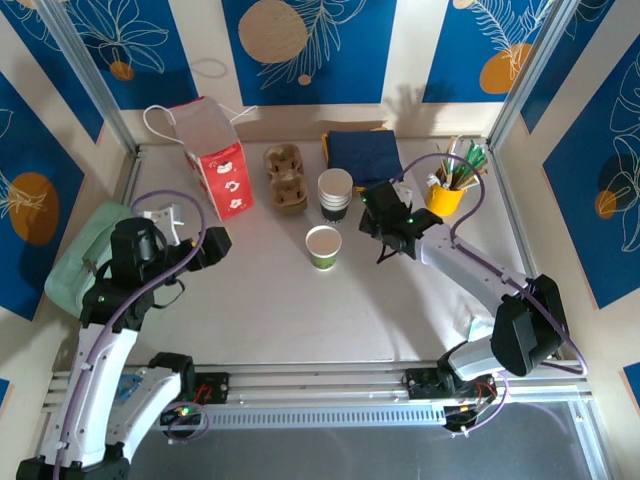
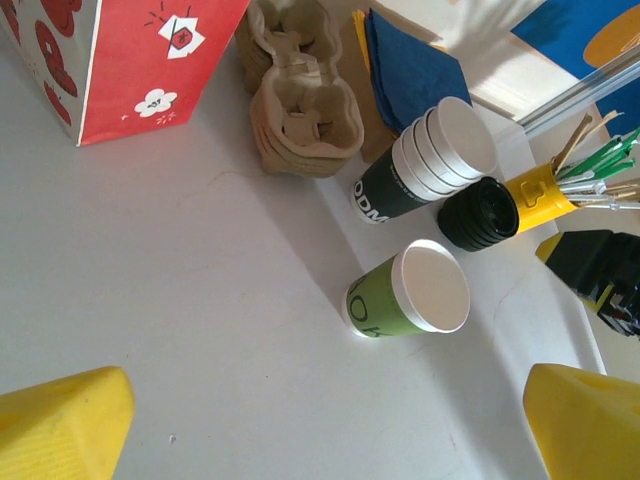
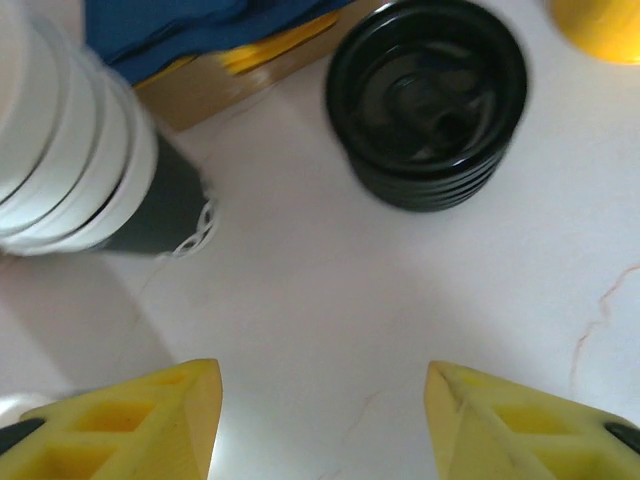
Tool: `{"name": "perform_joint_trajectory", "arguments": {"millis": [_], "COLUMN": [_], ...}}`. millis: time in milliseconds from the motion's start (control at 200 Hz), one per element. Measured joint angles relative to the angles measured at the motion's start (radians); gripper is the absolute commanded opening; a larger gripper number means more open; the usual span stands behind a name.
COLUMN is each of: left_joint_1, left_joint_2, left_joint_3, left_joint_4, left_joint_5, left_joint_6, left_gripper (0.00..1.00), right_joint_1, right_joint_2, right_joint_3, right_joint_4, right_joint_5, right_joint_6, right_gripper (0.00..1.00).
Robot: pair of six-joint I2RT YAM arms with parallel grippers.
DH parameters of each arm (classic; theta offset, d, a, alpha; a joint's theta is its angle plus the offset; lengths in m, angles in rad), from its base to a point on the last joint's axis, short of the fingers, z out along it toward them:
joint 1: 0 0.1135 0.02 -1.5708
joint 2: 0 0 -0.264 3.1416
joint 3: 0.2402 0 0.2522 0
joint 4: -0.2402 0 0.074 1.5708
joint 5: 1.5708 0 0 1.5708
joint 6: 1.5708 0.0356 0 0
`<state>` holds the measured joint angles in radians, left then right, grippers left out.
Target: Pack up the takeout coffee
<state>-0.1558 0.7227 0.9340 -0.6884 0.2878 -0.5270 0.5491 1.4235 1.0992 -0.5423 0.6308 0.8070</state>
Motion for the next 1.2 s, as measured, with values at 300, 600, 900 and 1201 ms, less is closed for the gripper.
{"name": "perform_joint_trajectory", "arguments": {"millis": [300, 600, 900, 1201], "left_joint_1": [0.000, 0.000, 0.000, -0.045], "left_joint_2": [0.013, 0.028, 0.045, 0.074], "left_joint_3": [-0.014, -0.017, -0.017, -0.016], "left_joint_4": [0.028, 0.047, 0.060, 0.086], "left_joint_5": [0.008, 0.017, 0.024, 0.053], "left_joint_6": [-0.019, -0.019, -0.026, -0.037], "left_gripper": [0.99, 1.00, 1.00, 0.92], "right_joint_1": [-0.140, -0.231, -0.286, -0.320], "right_joint_2": [0.108, 0.137, 0.219, 0.298], "right_joint_3": [-0.005, -0.005, 0.047, 0.117], "right_joint_4": [0.025, 0.058, 0.080, 0.093], "right_joint_5": [0.009, -0.039, -0.084, -0.119], "right_joint_6": [0.006, 0.005, -0.016, -0.040], "right_gripper": [0.57, 0.56, 0.52, 0.46]}}
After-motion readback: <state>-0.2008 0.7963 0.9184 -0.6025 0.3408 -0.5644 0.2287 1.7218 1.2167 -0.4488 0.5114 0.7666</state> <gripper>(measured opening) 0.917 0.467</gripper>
